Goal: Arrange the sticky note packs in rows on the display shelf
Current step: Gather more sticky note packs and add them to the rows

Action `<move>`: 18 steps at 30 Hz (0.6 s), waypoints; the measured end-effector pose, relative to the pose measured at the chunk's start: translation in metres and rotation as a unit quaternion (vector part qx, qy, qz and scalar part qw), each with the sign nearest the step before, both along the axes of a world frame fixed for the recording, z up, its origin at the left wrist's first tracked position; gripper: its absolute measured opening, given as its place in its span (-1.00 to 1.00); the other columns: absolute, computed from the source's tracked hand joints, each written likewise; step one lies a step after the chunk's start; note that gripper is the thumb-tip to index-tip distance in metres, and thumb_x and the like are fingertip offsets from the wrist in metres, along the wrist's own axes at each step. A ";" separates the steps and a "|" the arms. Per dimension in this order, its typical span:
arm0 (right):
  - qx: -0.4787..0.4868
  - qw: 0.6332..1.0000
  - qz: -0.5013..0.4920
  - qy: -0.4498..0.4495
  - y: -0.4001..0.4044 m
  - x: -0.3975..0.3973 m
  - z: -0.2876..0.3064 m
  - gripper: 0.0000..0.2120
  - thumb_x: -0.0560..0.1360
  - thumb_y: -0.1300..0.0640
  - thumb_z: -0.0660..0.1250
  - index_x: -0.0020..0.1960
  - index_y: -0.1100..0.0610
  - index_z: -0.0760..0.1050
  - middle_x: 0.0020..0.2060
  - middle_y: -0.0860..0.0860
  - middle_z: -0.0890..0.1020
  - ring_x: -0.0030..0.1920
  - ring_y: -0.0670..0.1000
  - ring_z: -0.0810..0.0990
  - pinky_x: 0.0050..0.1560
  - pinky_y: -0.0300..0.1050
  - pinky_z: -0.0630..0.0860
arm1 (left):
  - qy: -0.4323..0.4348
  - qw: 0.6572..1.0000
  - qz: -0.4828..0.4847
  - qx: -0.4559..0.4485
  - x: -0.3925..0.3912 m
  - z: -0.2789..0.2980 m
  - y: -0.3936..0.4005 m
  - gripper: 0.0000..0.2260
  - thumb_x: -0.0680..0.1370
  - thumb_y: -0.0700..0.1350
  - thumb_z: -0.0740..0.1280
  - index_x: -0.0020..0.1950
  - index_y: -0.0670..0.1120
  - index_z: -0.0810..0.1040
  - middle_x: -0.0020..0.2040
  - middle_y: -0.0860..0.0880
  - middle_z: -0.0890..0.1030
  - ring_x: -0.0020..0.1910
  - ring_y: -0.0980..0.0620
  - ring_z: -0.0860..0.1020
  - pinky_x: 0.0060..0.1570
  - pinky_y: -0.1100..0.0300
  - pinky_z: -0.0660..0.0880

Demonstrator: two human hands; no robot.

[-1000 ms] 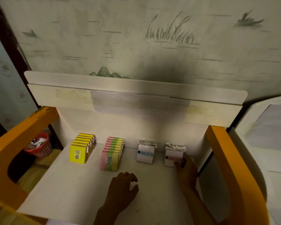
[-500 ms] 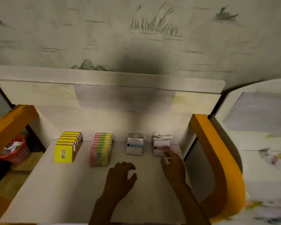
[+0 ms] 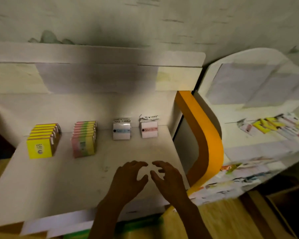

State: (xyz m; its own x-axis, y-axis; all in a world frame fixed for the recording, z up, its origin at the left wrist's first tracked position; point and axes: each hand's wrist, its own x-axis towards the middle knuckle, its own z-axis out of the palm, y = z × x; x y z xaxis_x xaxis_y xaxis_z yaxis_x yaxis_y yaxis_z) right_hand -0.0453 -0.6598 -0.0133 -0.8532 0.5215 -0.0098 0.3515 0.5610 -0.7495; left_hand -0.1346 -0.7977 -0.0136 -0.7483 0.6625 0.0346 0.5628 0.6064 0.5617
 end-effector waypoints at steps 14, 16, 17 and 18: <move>-0.023 0.999 0.016 0.032 0.084 0.183 0.005 -0.79 0.55 -0.03 0.33 0.18 -0.08 0.56 0.07 -0.14 0.62 0.03 -0.16 0.58 0.08 -0.14 0.57 | -0.048 0.998 0.013 -0.032 0.160 0.014 0.075 -0.76 0.55 0.09 0.31 0.22 0.18 0.53 0.11 0.20 0.56 0.09 0.15 0.52 0.11 0.22 0.44; -0.017 1.000 0.008 0.021 0.110 0.221 0.007 -0.78 0.53 -0.03 0.34 0.17 -0.07 0.57 0.07 -0.16 0.62 0.04 -0.17 0.57 0.09 -0.19 0.55 | -0.056 0.998 0.012 -0.019 0.193 0.019 0.098 -0.79 0.55 0.06 0.34 0.18 0.18 0.55 0.09 0.24 0.52 0.09 0.18 0.52 0.14 0.20 0.48; -0.022 1.000 0.001 0.019 0.123 0.238 0.009 -0.78 0.53 -0.02 0.35 0.16 -0.06 0.58 0.07 -0.16 0.62 0.04 -0.17 0.56 0.10 -0.20 0.54 | -0.043 0.999 0.007 -0.017 0.207 0.020 0.111 -0.80 0.55 0.04 0.35 0.17 0.16 0.56 0.09 0.24 0.53 0.08 0.20 0.53 0.11 0.23 0.49; -0.032 0.999 -0.006 0.022 0.137 0.255 0.010 -0.79 0.53 -0.01 0.36 0.16 -0.05 0.58 0.07 -0.16 0.63 0.05 -0.18 0.56 0.10 -0.20 0.54 | -0.036 0.999 -0.003 -0.014 0.221 0.022 0.124 -0.81 0.54 0.03 0.36 0.15 0.16 0.57 0.07 0.25 0.54 0.05 0.25 0.53 0.05 0.29 0.48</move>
State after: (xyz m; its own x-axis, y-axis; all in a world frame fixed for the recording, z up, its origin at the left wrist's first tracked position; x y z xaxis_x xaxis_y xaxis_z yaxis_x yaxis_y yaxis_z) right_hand 0.2097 -0.5229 -0.0033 -0.8467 0.5320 -0.0073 0.3251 0.5063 -0.7987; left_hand 0.0862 -0.6732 0.0081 -0.7440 0.6670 -0.0385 0.5249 0.6193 0.5839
